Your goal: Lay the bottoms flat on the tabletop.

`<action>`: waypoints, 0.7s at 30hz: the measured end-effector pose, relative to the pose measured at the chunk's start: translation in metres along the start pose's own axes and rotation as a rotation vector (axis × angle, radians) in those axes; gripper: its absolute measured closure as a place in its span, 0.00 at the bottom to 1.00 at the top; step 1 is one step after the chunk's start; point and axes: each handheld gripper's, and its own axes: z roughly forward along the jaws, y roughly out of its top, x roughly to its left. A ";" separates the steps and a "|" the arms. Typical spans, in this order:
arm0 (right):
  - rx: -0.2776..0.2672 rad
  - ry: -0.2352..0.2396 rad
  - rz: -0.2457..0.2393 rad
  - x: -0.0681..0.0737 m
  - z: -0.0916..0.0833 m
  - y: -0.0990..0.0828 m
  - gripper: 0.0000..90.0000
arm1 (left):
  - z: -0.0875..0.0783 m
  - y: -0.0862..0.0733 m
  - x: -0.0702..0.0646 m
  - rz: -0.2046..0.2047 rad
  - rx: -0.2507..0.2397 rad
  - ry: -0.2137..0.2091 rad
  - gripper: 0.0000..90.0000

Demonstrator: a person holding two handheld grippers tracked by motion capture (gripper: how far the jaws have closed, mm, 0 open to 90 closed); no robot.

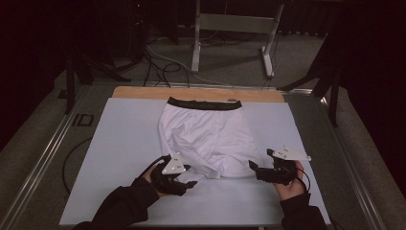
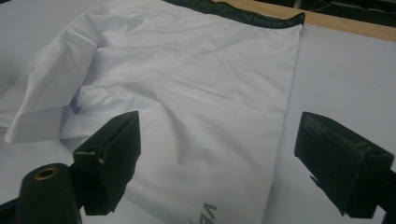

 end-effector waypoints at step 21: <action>-0.012 -0.011 -0.003 -0.001 0.000 0.000 0.17 | 0.029 -0.026 0.018 0.024 0.091 0.024 0.82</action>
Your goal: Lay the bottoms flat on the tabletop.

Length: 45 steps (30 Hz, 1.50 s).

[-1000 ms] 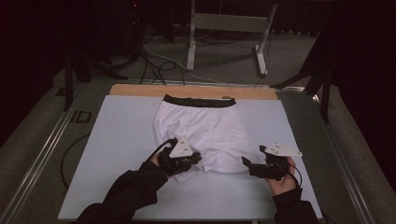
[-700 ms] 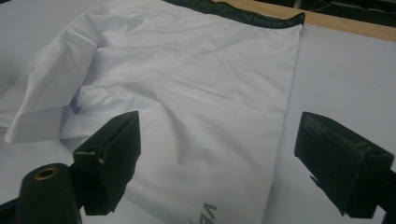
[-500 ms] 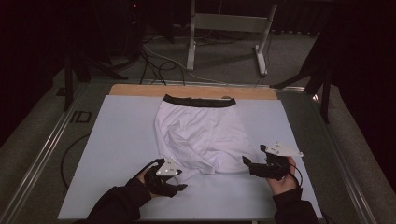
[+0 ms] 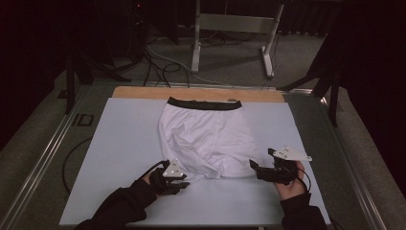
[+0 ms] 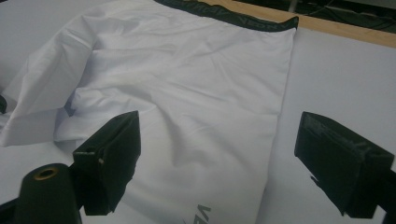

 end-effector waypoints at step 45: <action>0.007 0.000 -0.010 0.004 0.001 0.001 0.17 | -0.071 -0.011 -0.036 0.027 -0.149 -0.107 0.40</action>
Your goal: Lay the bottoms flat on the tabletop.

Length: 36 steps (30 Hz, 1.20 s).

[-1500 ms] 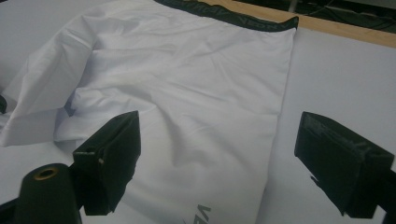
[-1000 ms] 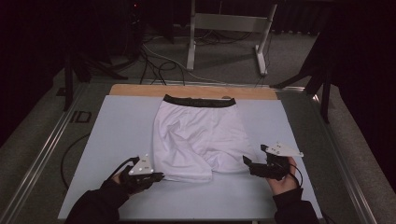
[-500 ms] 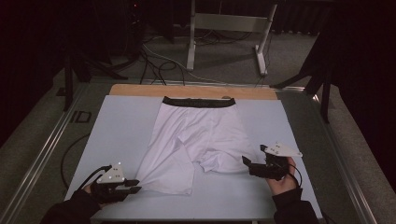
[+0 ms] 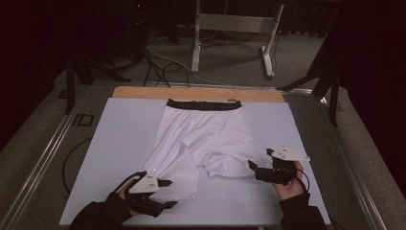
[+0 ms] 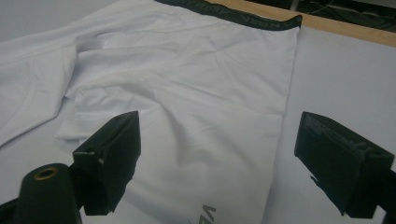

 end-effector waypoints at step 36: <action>-0.004 0.001 -0.003 0.000 -0.001 0.001 0.17 | 0.070 0.013 -0.024 0.097 0.047 -0.126 0.99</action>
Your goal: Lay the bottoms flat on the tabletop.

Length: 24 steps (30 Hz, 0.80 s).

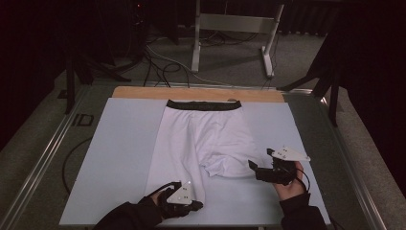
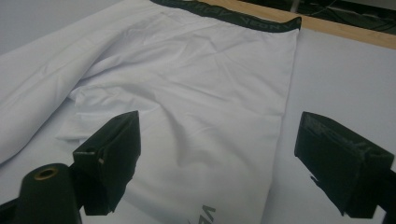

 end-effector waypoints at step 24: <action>-0.012 -0.001 -0.013 0.001 -0.002 0.001 0.17 | -0.071 0.001 0.034 -0.079 -0.198 0.122 0.08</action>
